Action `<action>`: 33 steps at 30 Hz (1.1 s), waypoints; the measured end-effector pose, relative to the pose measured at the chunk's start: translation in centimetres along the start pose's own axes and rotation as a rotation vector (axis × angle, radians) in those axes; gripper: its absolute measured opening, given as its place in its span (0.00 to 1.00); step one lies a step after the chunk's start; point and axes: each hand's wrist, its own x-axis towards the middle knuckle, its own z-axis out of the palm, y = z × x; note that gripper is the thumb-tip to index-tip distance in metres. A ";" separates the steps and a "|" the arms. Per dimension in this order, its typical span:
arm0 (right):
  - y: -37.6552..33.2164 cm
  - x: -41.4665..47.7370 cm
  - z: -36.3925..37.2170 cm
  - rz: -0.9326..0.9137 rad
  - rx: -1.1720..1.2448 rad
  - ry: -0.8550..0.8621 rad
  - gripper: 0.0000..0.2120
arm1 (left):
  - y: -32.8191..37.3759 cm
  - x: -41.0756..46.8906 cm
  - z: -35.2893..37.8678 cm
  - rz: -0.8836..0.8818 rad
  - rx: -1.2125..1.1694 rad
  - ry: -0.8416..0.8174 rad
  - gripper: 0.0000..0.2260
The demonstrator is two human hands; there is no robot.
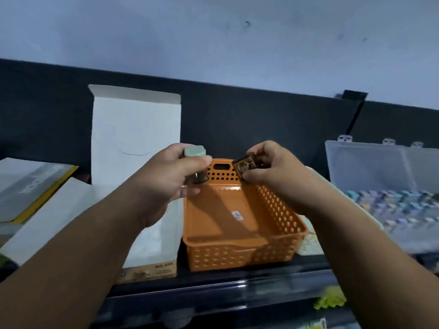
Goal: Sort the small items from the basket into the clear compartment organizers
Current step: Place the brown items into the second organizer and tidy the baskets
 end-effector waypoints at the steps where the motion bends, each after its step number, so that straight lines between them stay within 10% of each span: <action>1: 0.8 -1.0 -1.3 0.014 0.052 0.023 0.15 | 0.1 -0.2 1.6 0.019 0.033 -0.014 0.10; 20: 18.2 -25.7 -28.5 0.258 0.267 0.478 0.06 | -2.2 -8.6 40.1 0.144 0.085 -0.357 0.19; 33: 27.3 -30.3 -39.4 0.376 0.176 0.685 0.18 | -3.6 -5.5 56.4 0.156 0.116 -0.491 0.13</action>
